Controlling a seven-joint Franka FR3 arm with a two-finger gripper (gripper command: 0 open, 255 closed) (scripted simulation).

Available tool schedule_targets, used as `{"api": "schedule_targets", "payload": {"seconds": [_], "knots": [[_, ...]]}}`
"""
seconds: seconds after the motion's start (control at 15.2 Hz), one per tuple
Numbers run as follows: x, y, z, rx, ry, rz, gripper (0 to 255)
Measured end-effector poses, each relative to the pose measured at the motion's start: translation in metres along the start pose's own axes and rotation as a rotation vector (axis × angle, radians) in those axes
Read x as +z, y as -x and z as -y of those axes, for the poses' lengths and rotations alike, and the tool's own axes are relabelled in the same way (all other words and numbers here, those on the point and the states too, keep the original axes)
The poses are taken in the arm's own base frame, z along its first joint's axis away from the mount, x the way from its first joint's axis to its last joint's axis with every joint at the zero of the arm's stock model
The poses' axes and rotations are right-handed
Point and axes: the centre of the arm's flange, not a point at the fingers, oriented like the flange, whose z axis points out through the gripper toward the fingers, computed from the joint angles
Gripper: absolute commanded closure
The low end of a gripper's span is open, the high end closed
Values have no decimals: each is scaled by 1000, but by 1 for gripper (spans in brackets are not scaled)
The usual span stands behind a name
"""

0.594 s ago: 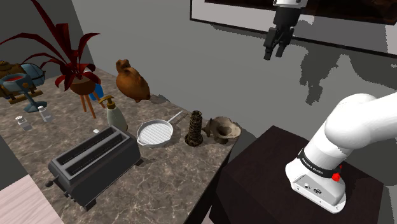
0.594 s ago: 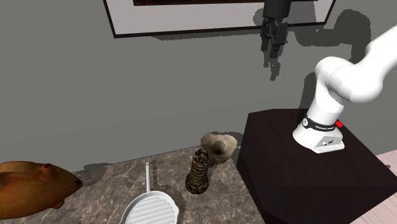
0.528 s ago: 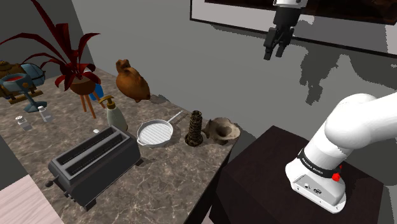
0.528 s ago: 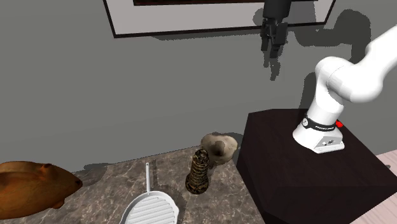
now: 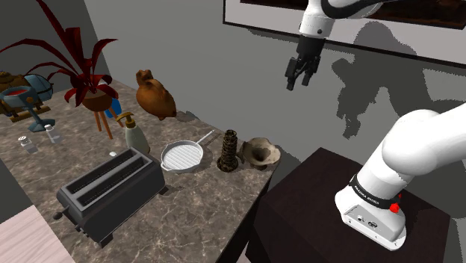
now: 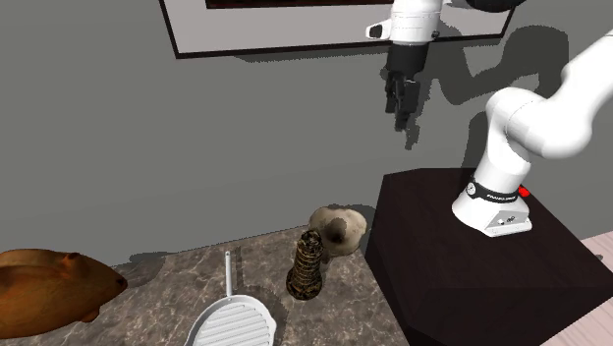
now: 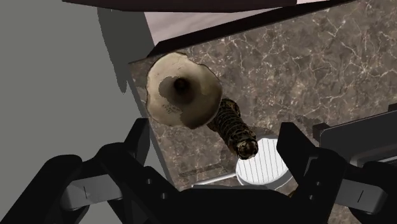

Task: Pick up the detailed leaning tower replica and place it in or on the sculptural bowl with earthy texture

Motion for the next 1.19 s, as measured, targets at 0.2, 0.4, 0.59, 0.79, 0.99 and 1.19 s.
{"api": "schedule_targets", "payload": {"seconds": [0.2,0.4,0.59,0.79,0.99,1.19], "knots": [[32,-16,13,9,3,-13,0],[64,-32,28,17,6,-27,0],[94,-52,42,25,9,-41,0],[128,-73,60,34,12,-55,0],[159,-90,71,43,15,-69,0],[185,-109,85,51,18,-83,0]]}}
